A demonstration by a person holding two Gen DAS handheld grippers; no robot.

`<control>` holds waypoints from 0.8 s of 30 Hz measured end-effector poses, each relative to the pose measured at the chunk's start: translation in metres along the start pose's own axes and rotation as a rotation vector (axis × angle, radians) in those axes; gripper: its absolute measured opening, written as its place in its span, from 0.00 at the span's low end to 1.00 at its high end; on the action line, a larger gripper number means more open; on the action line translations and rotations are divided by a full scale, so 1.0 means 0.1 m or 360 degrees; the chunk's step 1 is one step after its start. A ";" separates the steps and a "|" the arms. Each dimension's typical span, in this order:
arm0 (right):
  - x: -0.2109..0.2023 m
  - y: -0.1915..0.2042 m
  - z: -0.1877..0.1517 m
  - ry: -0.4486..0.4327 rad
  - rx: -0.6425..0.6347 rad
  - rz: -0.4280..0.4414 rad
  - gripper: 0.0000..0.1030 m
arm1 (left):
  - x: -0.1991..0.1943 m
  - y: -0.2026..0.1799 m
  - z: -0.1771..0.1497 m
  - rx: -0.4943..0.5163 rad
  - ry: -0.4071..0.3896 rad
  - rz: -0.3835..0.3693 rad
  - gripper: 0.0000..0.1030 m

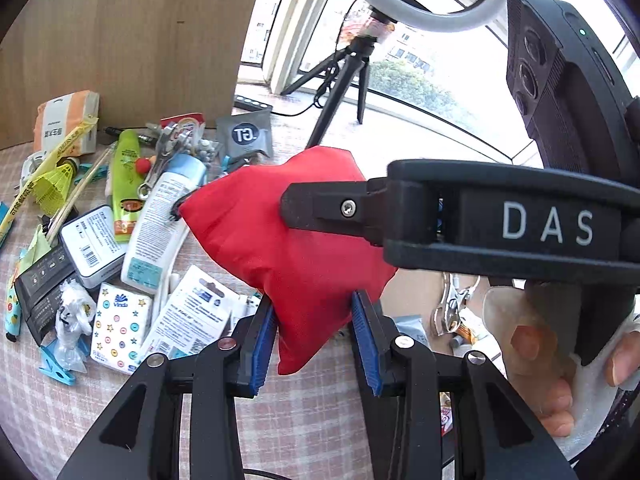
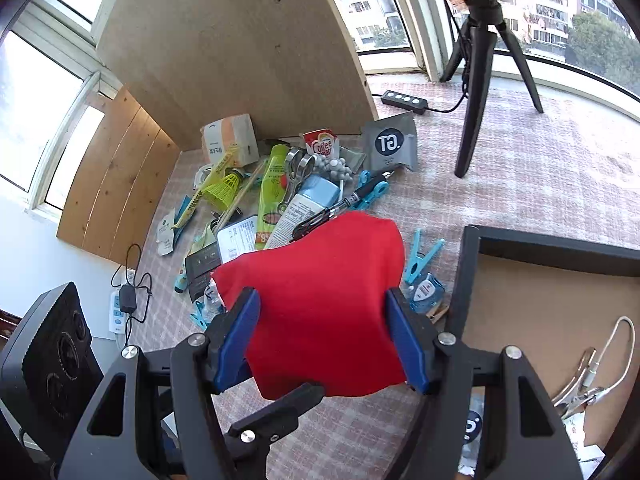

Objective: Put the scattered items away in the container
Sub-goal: 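Carry the red cushion into the black tray and open both grippers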

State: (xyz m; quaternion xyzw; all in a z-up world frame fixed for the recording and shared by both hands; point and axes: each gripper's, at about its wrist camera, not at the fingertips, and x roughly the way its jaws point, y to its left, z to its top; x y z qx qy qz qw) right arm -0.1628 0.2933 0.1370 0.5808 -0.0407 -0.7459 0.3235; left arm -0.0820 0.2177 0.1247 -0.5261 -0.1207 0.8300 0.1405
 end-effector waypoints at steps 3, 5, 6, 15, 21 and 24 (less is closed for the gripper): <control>-0.20 -0.19 -0.08 -0.0036 0.0046 -0.0041 0.61 | 0.10 -0.22 0.02 0.0066 0.0009 -0.0028 0.34; -0.35 -0.34 -0.13 -0.0059 0.0089 -0.0064 0.61 | 0.14 -0.40 0.01 0.0115 0.0019 -0.0050 0.34; -0.42 -0.43 -0.15 -0.0072 0.0112 -0.0076 0.61 | 0.17 -0.49 0.01 0.0146 0.0023 -0.0052 0.34; -0.87 -1.05 -0.39 -0.0154 0.0305 -0.0156 0.61 | 0.43 -1.20 -0.03 0.0371 0.0085 -0.0084 0.35; -1.04 -1.25 -0.51 -0.0179 0.0362 -0.0203 0.61 | 0.51 -1.47 -0.09 0.0478 0.0111 -0.0079 0.35; -1.13 -1.30 -0.56 -0.0217 0.0377 -0.0262 0.61 | 0.53 -1.57 -0.13 0.0561 0.0108 0.0009 0.37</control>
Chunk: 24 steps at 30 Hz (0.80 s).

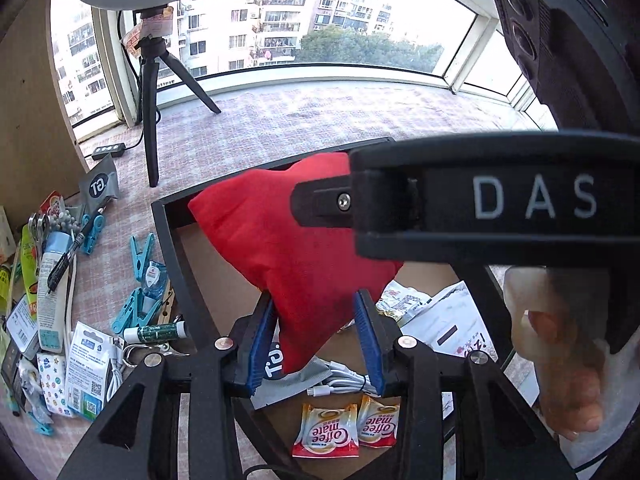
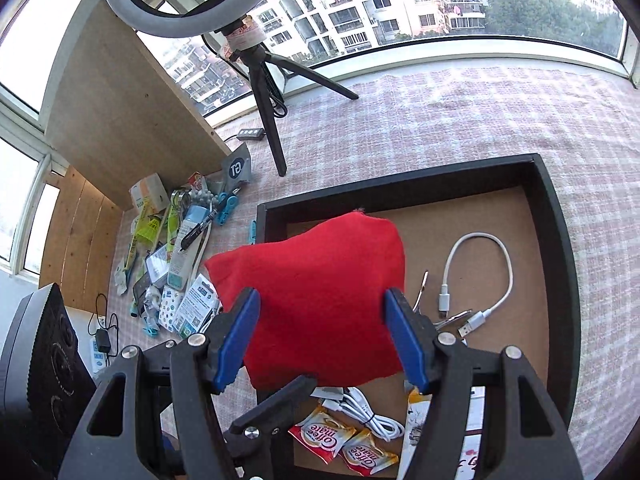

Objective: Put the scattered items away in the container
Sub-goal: 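Carry the red cushion into the black tray and open both grippers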

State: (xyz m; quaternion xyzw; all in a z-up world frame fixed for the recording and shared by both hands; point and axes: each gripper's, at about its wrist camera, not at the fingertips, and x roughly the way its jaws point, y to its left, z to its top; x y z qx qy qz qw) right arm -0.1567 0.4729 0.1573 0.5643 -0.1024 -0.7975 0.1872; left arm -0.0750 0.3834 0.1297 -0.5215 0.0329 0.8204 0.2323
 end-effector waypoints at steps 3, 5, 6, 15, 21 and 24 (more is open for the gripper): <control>-0.09 -0.06 0.00 -0.0078 0.0017 -0.0057 0.61 | -0.04 -0.02 -0.03 0.0030 -0.0036 0.0051 0.37; -0.12 -0.08 0.01 -0.0099 0.0026 -0.0063 0.61 | -0.07 0.01 -0.05 0.0043 -0.0032 0.0057 0.37; -0.12 -0.08 0.01 -0.0107 0.0025 -0.0071 0.61 | -0.11 0.03 -0.06 0.0045 -0.0036 0.0057 0.37; 0.03 0.16 -0.03 -0.0076 -0.0081 -0.0069 0.61 | -0.21 0.34 -0.20 -0.0044 -0.0036 0.0105 0.37; 0.19 0.44 -0.08 -0.0046 -0.0207 -0.0042 0.61 | -0.30 0.78 -0.39 -0.0142 -0.0038 0.0195 0.37; 0.27 0.59 -0.12 -0.0029 -0.0273 -0.0031 0.61 | -0.39 1.05 -0.51 -0.0212 -0.0038 0.0242 0.37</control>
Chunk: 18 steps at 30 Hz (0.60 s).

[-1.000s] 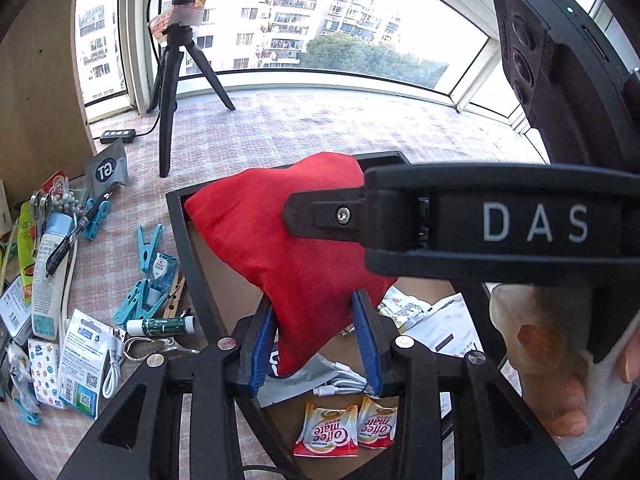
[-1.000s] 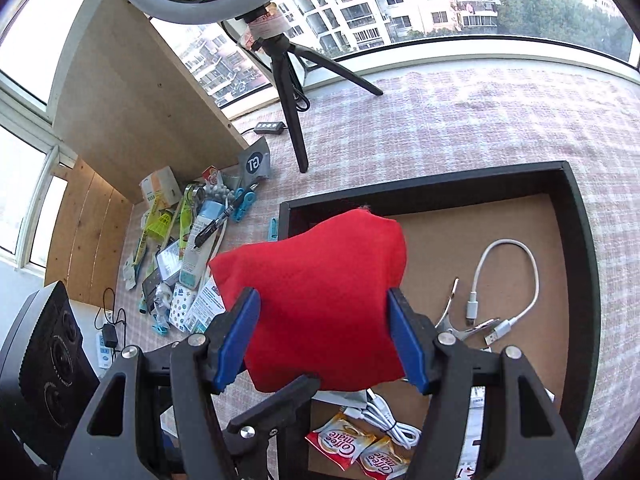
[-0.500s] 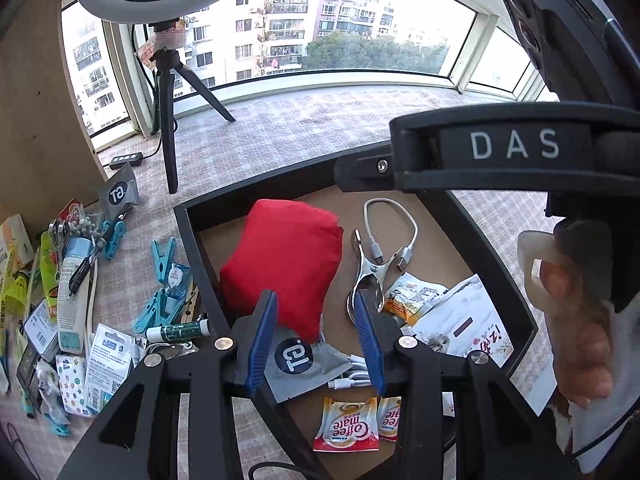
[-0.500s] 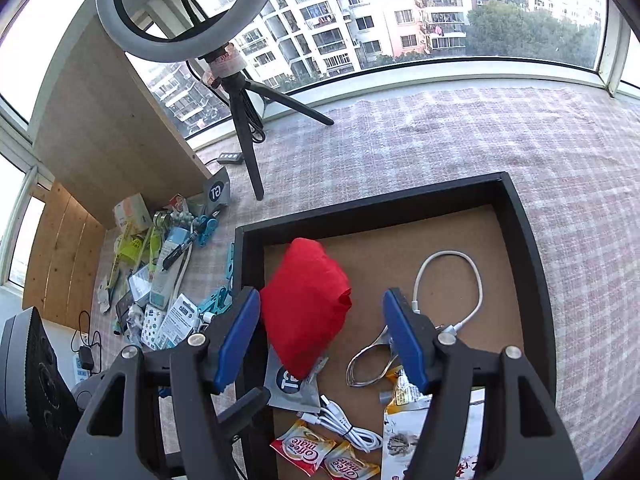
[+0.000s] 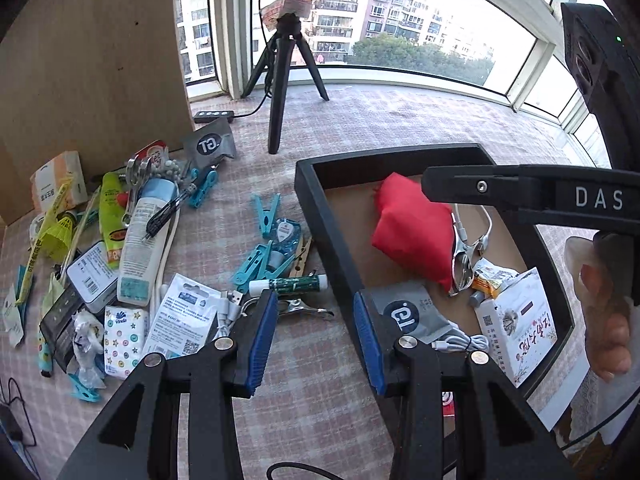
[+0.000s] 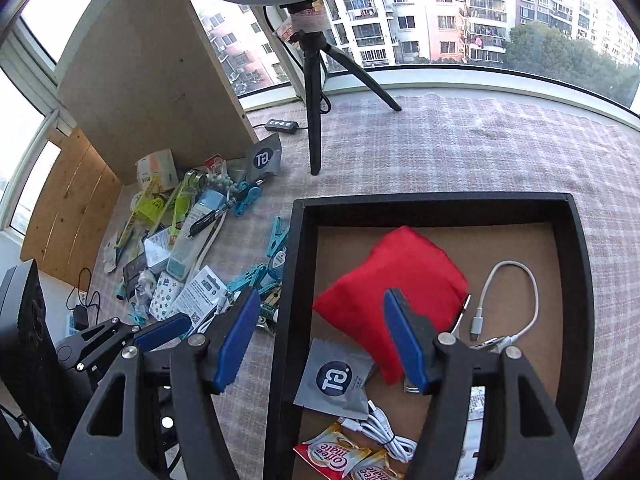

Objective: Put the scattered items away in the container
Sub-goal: 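Carry the red cushion into the black tray and open both grippers, then move both grippers back to the pile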

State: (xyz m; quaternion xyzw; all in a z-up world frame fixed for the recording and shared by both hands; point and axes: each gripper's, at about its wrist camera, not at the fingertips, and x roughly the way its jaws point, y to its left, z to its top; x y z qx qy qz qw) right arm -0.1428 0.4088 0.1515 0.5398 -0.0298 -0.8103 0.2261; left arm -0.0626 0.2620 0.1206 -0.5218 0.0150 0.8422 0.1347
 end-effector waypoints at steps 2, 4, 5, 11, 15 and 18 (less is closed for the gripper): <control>0.06 0.11 -0.02 0.0024 -0.0055 0.0013 0.61 | -0.01 0.20 -0.06 -0.0044 0.0007 0.0035 0.37; 0.13 0.23 -0.03 0.0043 -0.0102 0.0020 0.61 | -0.05 0.40 -0.13 -0.0093 0.0003 0.0072 0.37; 0.17 0.29 -0.05 0.0051 -0.0126 0.0025 0.61 | -0.07 0.50 -0.17 -0.0109 0.0000 0.0095 0.37; 0.40 0.69 -0.09 0.0113 -0.0247 0.0101 0.61 | -0.16 1.15 -0.45 -0.0242 0.0004 0.0241 0.37; 0.59 1.00 -0.15 0.0163 -0.0380 0.0118 0.61 | -0.16 1.59 -0.62 -0.0300 0.0040 0.0344 0.37; 0.75 1.25 -0.20 0.0217 -0.0525 0.0145 0.61 | -0.15 1.85 -0.72 -0.0340 0.0063 0.0365 0.37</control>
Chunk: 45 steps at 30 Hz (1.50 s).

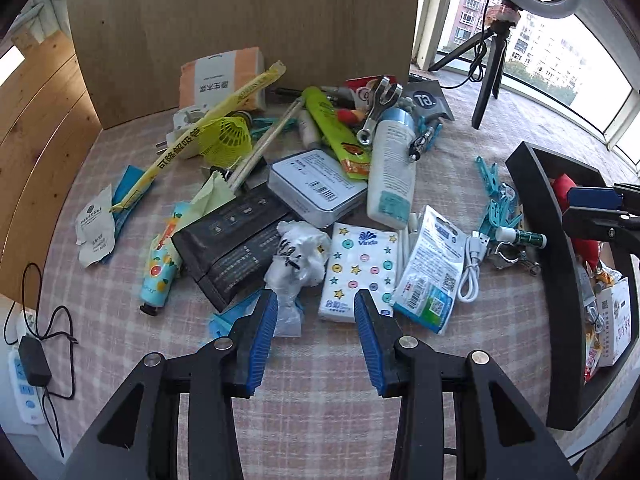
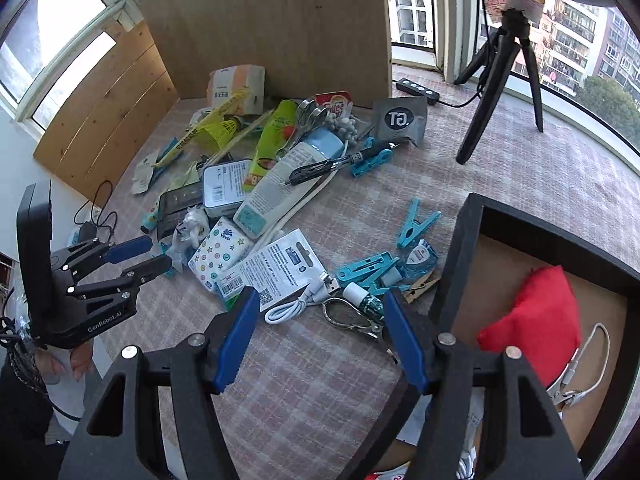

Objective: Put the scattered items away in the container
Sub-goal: 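Move both grippers back to the pile, then grasp the white TOG card package with the right gripper while the left grasps the clear plastic bag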

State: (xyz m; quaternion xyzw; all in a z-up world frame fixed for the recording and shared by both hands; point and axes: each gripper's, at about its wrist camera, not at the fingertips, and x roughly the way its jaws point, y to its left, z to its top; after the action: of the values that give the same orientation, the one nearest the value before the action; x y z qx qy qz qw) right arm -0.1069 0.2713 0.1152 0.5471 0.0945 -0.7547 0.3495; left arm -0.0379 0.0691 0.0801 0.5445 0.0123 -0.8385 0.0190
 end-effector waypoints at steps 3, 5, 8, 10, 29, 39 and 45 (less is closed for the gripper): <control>0.18 0.23 0.05 0.0058 -0.0186 0.0027 0.64 | 0.06 0.14 -0.02 0.0002 0.0032 -0.0003 0.37; 0.28 0.37 0.05 0.0090 -0.0310 0.0031 0.66 | 0.12 0.14 -0.03 0.0040 0.0043 -0.0011 0.35; 0.43 0.51 0.05 0.0169 -0.0427 0.0019 0.67 | 0.17 0.13 -0.01 0.0115 0.0046 -0.0002 0.35; 0.52 0.51 0.05 0.0246 -0.0371 0.0031 0.67 | 0.20 0.12 0.02 0.0173 0.0048 -0.0010 0.35; 1.05 0.12 0.08 0.0445 0.0819 0.0204 0.67 | 0.44 0.05 0.13 0.0582 0.0069 -0.0128 0.35; 1.22 0.14 0.18 0.0460 0.0942 0.0093 0.67 | 0.52 0.10 0.22 0.0602 0.0068 -0.0163 0.35; 1.33 0.18 0.28 0.0484 0.0946 0.0014 0.68 | 0.53 0.09 0.20 0.0602 0.0052 -0.0160 0.35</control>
State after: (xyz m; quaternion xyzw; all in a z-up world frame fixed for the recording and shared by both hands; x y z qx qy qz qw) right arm -0.1377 0.1873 0.0114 0.7319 -0.0812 -0.6574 0.1598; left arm -0.0770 0.0584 0.0396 0.5505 -0.1181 -0.8168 -0.1259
